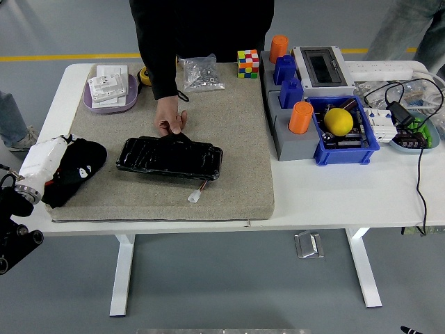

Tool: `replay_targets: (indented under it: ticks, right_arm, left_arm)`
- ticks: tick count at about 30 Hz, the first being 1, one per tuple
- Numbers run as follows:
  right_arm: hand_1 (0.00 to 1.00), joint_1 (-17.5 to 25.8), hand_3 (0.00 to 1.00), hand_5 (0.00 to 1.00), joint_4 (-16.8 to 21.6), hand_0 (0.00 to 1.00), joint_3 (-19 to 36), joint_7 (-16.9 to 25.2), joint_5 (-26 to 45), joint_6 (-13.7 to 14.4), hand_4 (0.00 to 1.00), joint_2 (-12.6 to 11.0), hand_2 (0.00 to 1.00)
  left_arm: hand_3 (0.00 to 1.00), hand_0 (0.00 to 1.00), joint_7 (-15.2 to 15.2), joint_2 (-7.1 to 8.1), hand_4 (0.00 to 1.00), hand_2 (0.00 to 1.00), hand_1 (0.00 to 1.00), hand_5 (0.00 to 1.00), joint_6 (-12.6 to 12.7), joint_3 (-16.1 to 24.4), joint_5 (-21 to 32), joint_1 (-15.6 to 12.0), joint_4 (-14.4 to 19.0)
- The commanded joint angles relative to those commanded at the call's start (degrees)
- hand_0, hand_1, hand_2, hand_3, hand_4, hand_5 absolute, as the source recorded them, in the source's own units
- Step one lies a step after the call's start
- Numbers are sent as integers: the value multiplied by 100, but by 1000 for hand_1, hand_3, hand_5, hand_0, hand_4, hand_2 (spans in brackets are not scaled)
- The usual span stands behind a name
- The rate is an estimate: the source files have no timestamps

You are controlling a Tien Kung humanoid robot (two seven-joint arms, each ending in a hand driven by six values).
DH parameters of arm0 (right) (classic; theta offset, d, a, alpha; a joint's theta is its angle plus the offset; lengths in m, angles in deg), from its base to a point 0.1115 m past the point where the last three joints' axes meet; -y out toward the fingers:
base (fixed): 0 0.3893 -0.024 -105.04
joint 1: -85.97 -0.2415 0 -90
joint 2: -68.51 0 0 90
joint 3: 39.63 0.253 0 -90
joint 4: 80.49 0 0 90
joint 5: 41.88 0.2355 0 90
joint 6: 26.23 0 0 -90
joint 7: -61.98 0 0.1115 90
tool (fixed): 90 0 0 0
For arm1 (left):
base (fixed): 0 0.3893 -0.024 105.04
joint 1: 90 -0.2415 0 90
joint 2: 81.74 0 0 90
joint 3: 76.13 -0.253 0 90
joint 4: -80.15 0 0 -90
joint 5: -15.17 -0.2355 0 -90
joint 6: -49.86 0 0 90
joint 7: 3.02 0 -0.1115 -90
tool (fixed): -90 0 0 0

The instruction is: Pick the rag up,wipe the panel,place it on the desk

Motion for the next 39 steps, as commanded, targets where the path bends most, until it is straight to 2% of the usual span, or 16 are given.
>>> replay_targets:
  ticks: [4, 5, 10, 11, 16, 17, 19, 30, 39]
  right_arm:
    - [695, 4, 659, 562, -2, 787, -12, -3, 6, -3, 998, 6, 724]
    - [694, 1, 660, 562, -4, 787, -22, -6, 8, -5, 998, 5, 723]
    - [694, -2, 660, 562, -5, 787, -8, -3, 14, -5, 998, 7, 723]
    - [694, -2, 660, 564, -3, 787, -7, -3, 16, -5, 998, 8, 723]
    - [694, 0, 660, 564, -4, 787, 5, -7, 11, -8, 998, 11, 723]
    - [694, 0, 661, 564, -6, 787, 10, -7, 12, -8, 998, 11, 723]
    - [694, -1, 661, 564, -5, 787, 16, -8, 7, -7, 998, 9, 723]
    - [695, -9, 661, 567, -7, 786, 35, -10, 0, -4, 998, 17, 723]
    - [695, -27, 661, 566, -7, 787, 31, -6, 5, 6, 998, 24, 724]
  left_arm:
    - [584, 356, 7, -10, 646, 718, 340, 296, 28, 3, 9, -12, -12]
    - [568, 327, 13, -14, 597, 647, 299, 261, 36, 10, 1, -16, -15]
    - [568, 327, 23, -15, 597, 647, 299, 261, 72, 16, -22, -17, -24]
    - [552, 303, 31, -16, 553, 596, 221, 203, 76, 18, -34, -18, -33]
    - [552, 303, 46, -20, 553, 596, 221, 203, 95, 23, -41, -30, -73]
    - [548, 284, 45, -17, 527, 580, 197, 153, 100, 26, -41, -32, -74]
    - [548, 284, 52, -12, 527, 580, 197, 153, 101, 47, -46, -39, -59]
    - [548, 285, 4, 62, 517, 577, 186, 146, 29, 256, 126, -61, 256]
    - [546, 282, 64, 161, 508, 573, 186, 136, -21, 438, 31, -10, 515]
